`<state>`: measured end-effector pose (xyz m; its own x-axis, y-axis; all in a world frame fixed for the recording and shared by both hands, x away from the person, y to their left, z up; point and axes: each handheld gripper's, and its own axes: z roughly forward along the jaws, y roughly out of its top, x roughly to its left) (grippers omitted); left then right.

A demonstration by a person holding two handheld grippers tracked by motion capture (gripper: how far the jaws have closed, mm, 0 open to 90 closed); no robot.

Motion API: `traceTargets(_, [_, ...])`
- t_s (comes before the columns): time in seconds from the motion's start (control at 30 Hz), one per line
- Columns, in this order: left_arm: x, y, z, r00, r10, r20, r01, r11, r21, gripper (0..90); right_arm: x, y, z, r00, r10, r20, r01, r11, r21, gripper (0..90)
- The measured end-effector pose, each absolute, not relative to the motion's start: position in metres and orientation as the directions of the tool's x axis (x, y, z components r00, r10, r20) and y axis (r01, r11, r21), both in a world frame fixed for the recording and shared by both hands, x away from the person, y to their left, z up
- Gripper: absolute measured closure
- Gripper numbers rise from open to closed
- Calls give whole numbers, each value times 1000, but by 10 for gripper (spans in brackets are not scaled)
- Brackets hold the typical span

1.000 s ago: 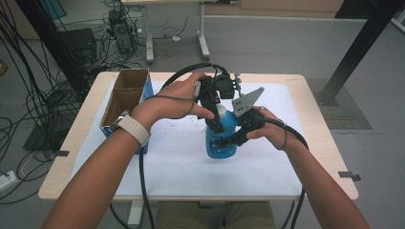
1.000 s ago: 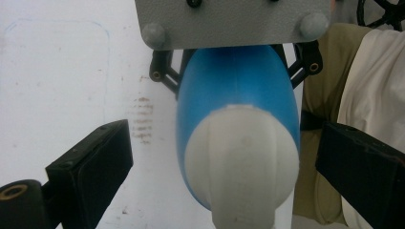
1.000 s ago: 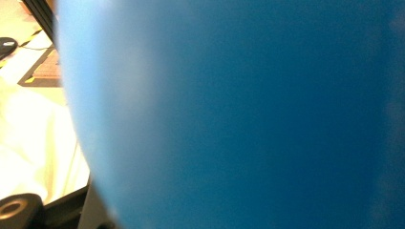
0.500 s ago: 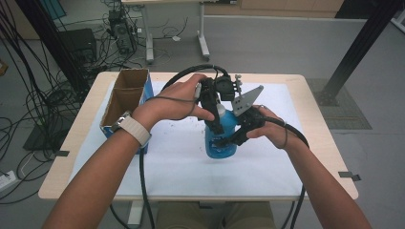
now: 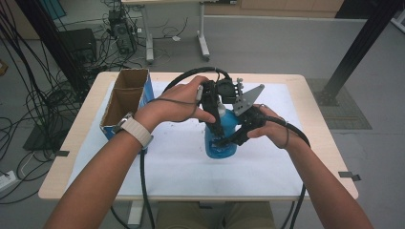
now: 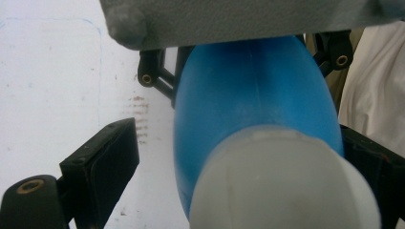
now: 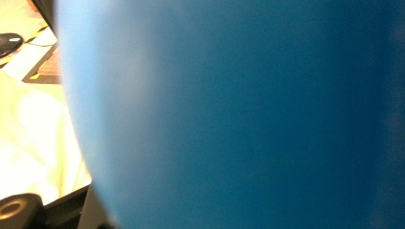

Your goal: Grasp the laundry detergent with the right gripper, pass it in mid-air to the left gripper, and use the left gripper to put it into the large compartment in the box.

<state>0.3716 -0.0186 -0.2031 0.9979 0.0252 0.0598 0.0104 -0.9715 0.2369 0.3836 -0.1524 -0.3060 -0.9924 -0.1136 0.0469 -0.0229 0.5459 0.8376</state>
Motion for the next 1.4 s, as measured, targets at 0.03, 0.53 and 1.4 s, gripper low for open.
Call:
traceTargets(0.03, [372,-19,-203,998,24,60,9,-972,235,112,384,-152,-306,-992,-114,49,-22,546,838,434])
traceTargets(0.53, [369,-22,-206,998,-1,56,-13,-975,221,192,384,-151,-307,-992,-120,48,-26,550,835,434])
traceTargets(1.4, [367,-24,-210,999,-28,38,-35,-980,198,343,383,-150,-309,-991,-124,49,-29,557,830,434])
